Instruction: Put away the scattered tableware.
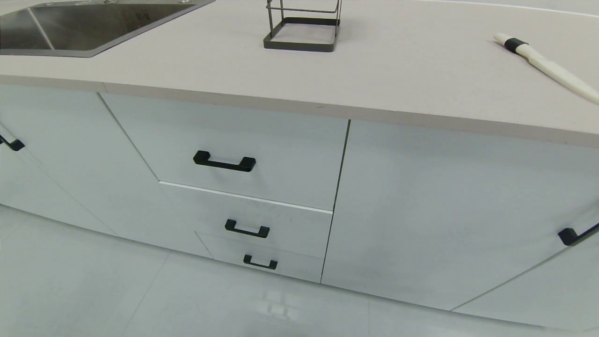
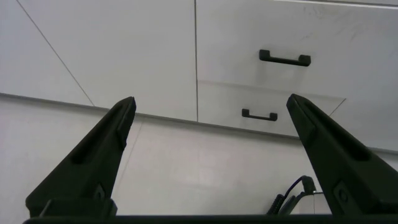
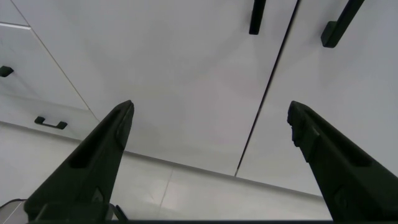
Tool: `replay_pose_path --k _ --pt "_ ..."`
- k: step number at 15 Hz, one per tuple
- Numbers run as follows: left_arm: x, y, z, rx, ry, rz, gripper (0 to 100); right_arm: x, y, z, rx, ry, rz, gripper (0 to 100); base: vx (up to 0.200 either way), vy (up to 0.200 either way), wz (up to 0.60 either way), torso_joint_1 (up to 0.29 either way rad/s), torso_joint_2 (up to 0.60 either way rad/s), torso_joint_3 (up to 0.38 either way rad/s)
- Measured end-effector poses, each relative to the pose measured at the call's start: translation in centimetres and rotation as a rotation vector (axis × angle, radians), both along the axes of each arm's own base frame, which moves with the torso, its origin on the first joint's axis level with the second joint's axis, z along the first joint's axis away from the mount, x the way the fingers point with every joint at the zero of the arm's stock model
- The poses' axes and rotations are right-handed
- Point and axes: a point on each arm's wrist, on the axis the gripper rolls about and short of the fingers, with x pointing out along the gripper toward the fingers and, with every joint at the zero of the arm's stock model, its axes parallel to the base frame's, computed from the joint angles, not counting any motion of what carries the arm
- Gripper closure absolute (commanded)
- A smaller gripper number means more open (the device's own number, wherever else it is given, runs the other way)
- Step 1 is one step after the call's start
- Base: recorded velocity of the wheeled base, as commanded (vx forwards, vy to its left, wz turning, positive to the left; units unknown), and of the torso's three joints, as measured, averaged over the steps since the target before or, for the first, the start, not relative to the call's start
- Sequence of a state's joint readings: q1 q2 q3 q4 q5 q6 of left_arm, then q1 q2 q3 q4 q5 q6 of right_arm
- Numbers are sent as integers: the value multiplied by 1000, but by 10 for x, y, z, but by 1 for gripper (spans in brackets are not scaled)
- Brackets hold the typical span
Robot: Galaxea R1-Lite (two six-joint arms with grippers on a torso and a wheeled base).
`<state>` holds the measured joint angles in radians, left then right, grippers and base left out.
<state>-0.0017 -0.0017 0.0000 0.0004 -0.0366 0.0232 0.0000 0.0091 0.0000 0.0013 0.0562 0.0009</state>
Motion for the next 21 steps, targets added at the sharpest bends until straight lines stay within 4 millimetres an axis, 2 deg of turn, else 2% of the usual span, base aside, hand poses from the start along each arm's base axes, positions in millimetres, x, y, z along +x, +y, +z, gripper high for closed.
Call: replay_pose_path --k 3,6,8,12,15,17,21 --pt "0 0 0 0 0 0 0 0 0 0 0 -1 1 0 0 0 -600 4 2 4" --pt "0 0 0 4 -1 0 0 0 0 0 -1 -3 1 0 0 0 0 0 0 0" --pt "0 0 0 7 -2 0 0 0 0 0 -1 -3 3 0 0 0 -600 0 2 0" --pt "0 0 0 8 -3 -1 0 0 0 0 -1 -1 3 0 0 0 0 0 0 0" --pt "0 0 0 8 -2 -1 0 0 0 0 -1 -2 1 0 0 0 600 4 -1 -5" --pt "0 0 0 14 -4 -2 0 0 0 0 -1 -3 0 0 0 0 0 0 0 0" --pt "0 0 0 25 -5 -1 0 0 0 0 -1 -3 3 0 150 0 0 1 3 4"
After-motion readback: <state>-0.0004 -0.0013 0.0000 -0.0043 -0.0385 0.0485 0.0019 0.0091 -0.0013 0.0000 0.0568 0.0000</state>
